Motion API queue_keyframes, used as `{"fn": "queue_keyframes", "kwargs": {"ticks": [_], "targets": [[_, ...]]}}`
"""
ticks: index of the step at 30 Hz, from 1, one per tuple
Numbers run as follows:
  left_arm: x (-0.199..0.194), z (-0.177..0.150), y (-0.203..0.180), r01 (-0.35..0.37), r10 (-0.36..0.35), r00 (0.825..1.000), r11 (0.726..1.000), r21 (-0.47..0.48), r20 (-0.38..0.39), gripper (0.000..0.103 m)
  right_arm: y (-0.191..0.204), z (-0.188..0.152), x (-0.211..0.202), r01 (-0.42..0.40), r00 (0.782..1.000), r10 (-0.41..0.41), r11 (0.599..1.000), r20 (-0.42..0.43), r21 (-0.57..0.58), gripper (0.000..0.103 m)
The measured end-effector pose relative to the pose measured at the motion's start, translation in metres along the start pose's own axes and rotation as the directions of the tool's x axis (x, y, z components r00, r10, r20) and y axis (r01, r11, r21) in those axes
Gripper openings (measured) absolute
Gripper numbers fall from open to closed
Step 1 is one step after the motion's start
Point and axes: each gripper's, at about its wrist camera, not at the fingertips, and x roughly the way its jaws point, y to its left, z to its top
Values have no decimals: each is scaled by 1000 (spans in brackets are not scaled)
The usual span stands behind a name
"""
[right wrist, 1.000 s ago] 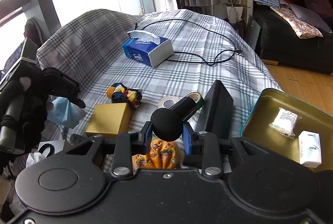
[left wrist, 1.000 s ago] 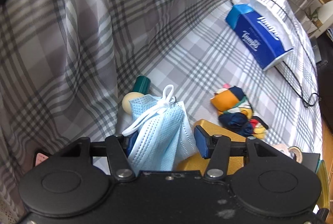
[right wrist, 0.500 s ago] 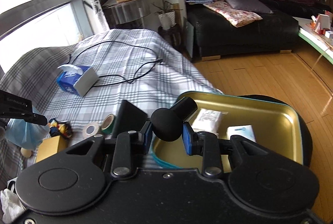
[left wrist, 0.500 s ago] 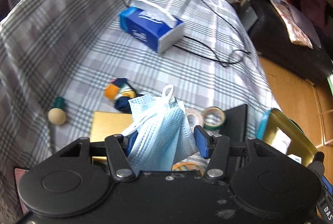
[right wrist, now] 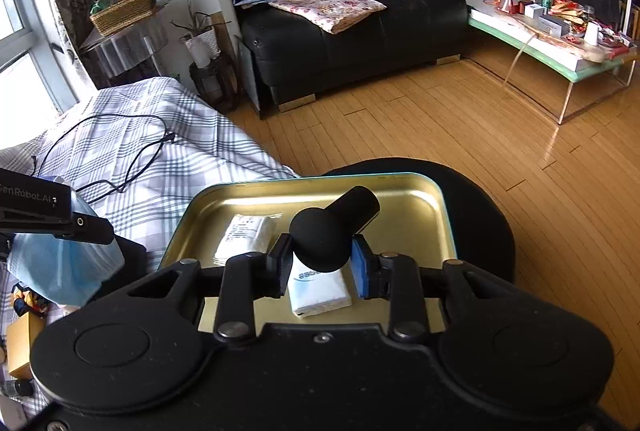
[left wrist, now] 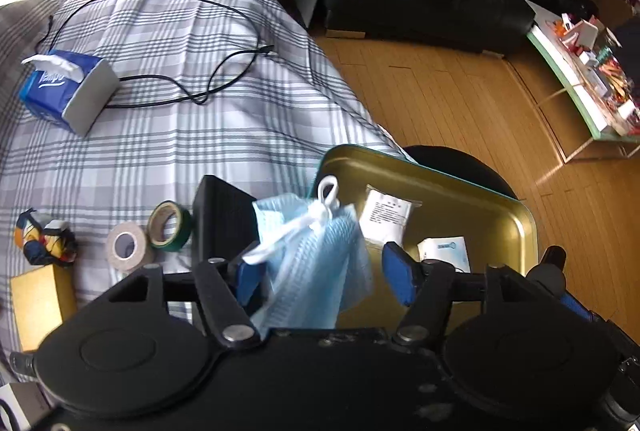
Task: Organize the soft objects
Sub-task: 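Carry the held mask and black cylinder over the gold tray, then open the left tool over the tray while the right tool releases the cylinder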
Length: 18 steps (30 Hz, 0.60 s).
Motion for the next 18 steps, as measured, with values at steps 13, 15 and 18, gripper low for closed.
{"fn": "queue_keyframes", "kwargs": {"ticks": [13, 15, 18], "targets": [[30, -1, -22, 0, 0, 1000, 998, 60, 0, 93, -20, -3, 5, -7, 999, 9, 998, -35, 64, 43], [30, -1, -20, -3, 3, 1000, 998, 57, 0, 93, -19, -3, 5, -8, 999, 10, 998, -39, 62, 43], [25, -2, -16, -4, 4, 1000, 999, 53, 3, 94, -16, -3, 6, -8, 999, 11, 998, -46, 57, 43]]}}
